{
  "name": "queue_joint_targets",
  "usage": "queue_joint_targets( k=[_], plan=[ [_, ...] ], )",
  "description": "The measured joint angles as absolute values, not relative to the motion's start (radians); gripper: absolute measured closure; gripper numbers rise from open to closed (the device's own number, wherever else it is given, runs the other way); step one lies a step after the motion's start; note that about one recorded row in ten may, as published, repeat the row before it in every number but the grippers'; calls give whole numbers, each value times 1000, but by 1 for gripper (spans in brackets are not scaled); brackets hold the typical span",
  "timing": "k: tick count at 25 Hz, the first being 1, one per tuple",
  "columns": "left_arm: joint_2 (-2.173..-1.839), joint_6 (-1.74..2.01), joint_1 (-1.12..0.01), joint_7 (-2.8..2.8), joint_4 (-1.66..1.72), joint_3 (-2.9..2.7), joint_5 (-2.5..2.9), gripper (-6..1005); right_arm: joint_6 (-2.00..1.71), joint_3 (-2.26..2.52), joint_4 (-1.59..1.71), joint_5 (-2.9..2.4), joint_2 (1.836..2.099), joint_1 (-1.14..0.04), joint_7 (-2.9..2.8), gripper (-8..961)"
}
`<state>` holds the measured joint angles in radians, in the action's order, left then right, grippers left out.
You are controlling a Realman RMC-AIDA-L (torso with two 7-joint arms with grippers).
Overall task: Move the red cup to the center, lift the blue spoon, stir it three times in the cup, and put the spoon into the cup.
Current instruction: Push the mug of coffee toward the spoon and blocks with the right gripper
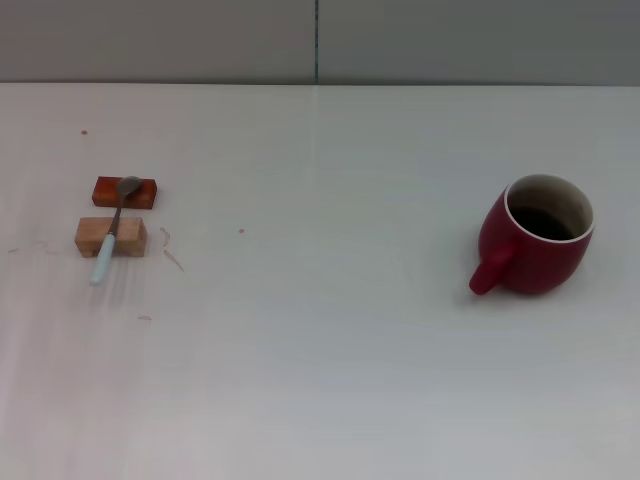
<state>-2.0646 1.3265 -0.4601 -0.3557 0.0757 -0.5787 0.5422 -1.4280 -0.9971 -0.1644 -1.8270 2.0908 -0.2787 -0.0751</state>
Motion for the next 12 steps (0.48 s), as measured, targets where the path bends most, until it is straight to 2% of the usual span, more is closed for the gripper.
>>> queue_joint_targets(
  k=[4,12],
  plan=[
    [-2065,1326,-460,-356,75,-578,544,157,-1425,-997,-161,-1827,2091,-277,-75,564],
    [-2066,1327,-460,-356,75,-578,544,157,-1406,-994,-153,-1827,2090,-278,-17,774]
  ],
)
